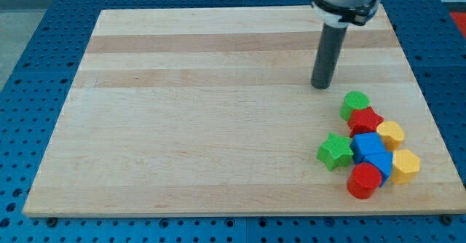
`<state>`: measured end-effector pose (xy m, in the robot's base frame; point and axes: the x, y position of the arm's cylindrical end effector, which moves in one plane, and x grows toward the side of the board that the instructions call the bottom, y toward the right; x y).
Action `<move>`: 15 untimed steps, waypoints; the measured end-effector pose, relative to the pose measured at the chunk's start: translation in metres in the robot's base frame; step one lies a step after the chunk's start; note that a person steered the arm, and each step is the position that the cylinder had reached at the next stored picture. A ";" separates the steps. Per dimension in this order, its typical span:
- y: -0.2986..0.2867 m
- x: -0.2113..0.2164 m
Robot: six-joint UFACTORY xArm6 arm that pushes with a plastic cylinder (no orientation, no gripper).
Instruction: Push the heart into the cube
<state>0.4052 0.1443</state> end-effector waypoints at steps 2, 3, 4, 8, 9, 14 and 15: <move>0.061 0.022; 0.061 0.057; 0.061 0.047; 0.107 0.089; 0.107 0.117; 0.070 0.117; 0.056 0.117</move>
<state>0.5221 0.1998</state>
